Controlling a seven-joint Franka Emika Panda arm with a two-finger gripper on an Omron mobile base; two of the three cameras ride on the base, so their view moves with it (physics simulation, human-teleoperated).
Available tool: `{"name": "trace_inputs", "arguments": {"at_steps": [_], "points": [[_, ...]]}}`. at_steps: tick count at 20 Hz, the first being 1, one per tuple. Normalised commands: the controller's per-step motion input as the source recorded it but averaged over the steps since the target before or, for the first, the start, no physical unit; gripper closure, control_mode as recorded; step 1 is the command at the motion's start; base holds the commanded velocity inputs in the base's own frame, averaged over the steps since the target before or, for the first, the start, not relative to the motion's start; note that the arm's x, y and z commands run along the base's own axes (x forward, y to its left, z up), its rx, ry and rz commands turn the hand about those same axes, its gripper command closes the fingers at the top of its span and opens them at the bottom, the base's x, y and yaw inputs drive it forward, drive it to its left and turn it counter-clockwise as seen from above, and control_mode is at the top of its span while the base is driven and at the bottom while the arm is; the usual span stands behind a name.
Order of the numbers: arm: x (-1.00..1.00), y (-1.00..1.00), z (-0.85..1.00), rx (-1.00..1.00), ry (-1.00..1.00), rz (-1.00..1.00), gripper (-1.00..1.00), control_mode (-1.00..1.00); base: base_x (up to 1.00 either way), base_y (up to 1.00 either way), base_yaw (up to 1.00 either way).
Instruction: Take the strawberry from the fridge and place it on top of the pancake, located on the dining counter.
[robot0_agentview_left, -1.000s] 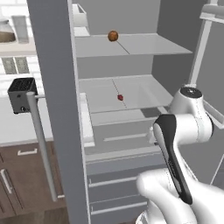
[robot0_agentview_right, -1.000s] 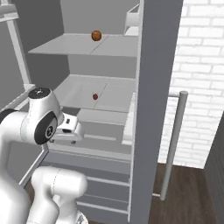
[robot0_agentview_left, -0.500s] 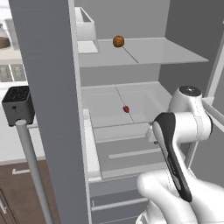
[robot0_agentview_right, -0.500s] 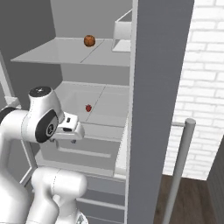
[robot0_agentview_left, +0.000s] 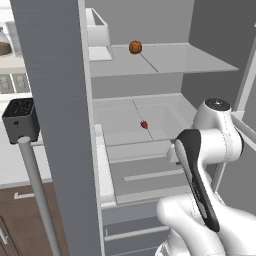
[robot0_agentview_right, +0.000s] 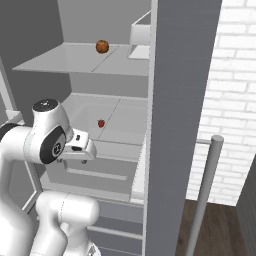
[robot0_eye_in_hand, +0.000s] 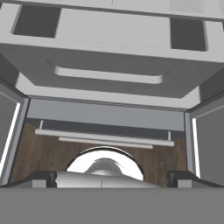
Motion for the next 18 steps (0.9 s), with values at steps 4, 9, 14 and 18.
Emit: {"name": "trace_inputs", "arguments": {"at_steps": [4, 9, 14, 18], "points": [[0.05, 0.06, 0.03, 0.00, -0.21, 0.04, -1.00, -1.00, 0.00, 0.00, 0.00], [0.54, 0.10, 0.01, 0.02, -0.29, 0.05, -1.00, -1.00, 0.00, 0.00, 0.00], [0.98, 0.10, 0.02, 0.02, 0.01, 0.00, -1.00, -1.00, 0.00, 0.00, 0.00], [1.00, 0.34, 0.02, 0.00, 0.03, -0.02, -1.00, -1.00, 0.00, 0.00, 0.00]]}}
